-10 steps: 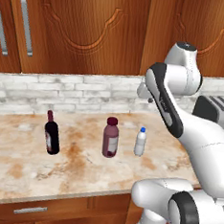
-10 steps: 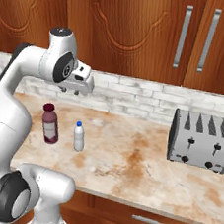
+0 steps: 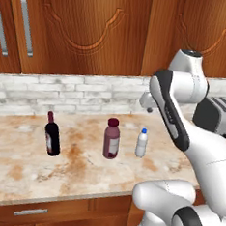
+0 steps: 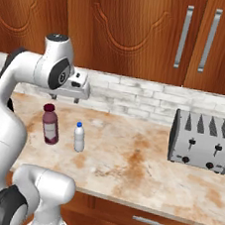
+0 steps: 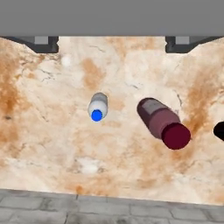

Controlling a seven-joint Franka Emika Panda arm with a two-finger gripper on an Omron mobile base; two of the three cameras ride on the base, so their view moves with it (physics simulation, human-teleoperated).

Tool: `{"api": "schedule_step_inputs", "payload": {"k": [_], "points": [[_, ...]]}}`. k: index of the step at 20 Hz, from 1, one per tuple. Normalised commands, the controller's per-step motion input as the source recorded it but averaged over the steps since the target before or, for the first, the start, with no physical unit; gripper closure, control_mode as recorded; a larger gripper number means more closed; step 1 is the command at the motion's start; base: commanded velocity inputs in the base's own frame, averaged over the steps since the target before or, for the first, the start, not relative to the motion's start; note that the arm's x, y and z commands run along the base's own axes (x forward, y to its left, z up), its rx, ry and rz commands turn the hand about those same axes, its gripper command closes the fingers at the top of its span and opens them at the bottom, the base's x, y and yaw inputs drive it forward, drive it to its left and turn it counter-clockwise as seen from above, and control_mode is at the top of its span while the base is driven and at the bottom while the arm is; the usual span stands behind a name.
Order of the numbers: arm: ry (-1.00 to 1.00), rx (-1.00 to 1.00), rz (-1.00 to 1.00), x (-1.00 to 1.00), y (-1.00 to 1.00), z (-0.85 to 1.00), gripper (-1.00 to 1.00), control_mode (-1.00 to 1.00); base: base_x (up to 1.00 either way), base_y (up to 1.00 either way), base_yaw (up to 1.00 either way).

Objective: Place the drinks on the dining counter in a tight cluster.

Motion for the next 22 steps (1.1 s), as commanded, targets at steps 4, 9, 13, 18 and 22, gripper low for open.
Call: {"api": "schedule_step_inputs", "payload": {"k": [4, 9, 13, 18, 22], "points": [[0.18, -0.19, 0.1, -0.12, 0.07, -0.52, -1.0, -1.0, 0.0, 0.0, 0.0], [0.2, -0.14, 0.1, 0.13, -0.26, -0.34, -1.0, -1.0, 0.0, 0.0, 0.0], [0.1, 0.0, 0.03, 0.3, -0.32, -0.23, -1.0, -1.0, 0.0, 0.0, 0.0], [0.18, 0.03, 0.0, 0.31, -0.04, -0.15, -1.0, -1.0, 0.0, 0.0, 0.0], [0.19, 0.09, -0.03, 0.11, 0.0, -0.03, -1.0, -1.0, 0.0, 0.0, 0.0]]}}
